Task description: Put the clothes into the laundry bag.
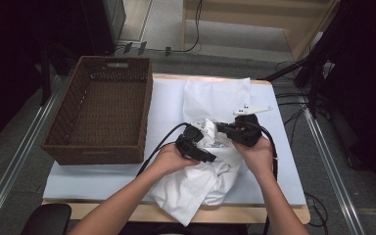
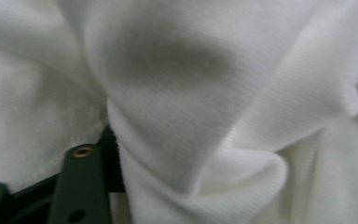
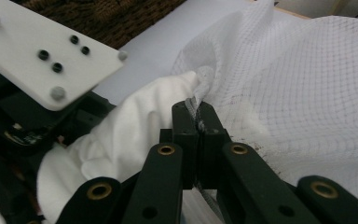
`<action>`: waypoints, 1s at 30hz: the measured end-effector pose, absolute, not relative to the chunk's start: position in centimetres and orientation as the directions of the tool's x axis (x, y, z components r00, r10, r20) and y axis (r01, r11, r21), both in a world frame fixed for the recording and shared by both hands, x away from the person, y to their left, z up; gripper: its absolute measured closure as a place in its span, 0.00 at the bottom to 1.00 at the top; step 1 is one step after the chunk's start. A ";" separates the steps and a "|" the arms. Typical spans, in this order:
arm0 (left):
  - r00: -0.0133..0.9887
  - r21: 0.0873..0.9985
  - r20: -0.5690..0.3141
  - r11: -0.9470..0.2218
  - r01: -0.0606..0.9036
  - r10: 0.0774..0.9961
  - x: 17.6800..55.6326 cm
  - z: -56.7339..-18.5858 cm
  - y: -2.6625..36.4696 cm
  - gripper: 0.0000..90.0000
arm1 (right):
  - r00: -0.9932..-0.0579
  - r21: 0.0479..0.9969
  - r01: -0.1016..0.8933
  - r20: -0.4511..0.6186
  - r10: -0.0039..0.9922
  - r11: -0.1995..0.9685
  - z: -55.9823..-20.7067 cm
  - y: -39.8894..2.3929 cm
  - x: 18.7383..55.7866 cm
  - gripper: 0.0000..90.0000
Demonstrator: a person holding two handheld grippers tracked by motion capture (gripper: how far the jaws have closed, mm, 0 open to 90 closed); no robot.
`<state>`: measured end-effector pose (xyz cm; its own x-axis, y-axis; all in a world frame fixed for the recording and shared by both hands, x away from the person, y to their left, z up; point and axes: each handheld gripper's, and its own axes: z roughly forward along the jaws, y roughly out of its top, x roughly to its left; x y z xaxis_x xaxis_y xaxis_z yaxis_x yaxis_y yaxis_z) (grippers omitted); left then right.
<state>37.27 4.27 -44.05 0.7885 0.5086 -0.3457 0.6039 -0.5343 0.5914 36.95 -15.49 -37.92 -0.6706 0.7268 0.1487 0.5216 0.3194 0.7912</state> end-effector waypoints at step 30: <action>0.750 0.579 -0.511 -0.476 0.662 0.421 39.4 -44.4 6.0 0.49 | -0.680 0.788 0.509 0.122 0.723 0.346 -37.7 -14.4 37.2 1.00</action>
<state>39.42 5.98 -44.37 0.7498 0.4206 -0.5108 0.6617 -0.4763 0.5791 37.20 -14.41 -37.66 -0.6797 0.7232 0.1221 0.5093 0.3456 0.7881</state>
